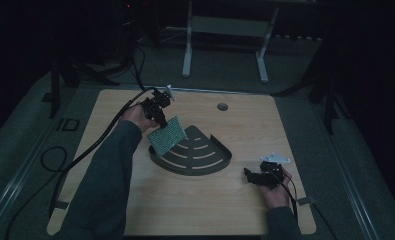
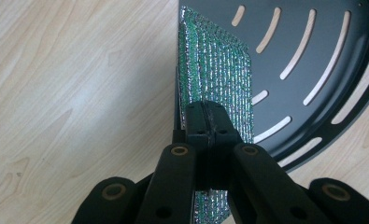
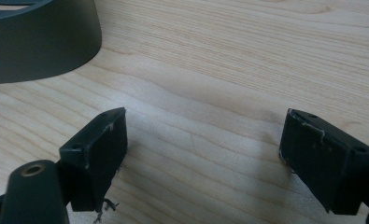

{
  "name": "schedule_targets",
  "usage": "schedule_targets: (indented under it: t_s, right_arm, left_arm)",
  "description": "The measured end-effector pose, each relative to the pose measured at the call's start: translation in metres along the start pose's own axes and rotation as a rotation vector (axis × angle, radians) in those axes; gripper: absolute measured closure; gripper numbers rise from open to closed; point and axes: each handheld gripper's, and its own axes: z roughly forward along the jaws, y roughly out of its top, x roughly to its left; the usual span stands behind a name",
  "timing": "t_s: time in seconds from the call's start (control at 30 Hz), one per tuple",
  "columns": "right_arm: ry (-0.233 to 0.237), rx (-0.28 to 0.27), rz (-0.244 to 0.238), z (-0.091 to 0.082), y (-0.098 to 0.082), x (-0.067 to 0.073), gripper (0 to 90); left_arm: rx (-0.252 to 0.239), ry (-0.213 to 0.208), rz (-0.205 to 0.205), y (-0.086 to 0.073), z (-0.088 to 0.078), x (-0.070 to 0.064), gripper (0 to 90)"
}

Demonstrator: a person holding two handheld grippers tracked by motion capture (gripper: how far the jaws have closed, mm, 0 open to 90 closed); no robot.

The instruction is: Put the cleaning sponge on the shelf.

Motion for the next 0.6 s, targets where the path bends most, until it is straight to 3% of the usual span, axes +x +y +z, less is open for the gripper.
schedule_targets:
  t_s: [0.6]
  right_arm:
    - [0.001,0.0,-0.001,0.0,0.0,0.0,14.8]
  left_arm:
    - [0.022,-0.008,0.026,0.007,0.018,-0.007,90.0]
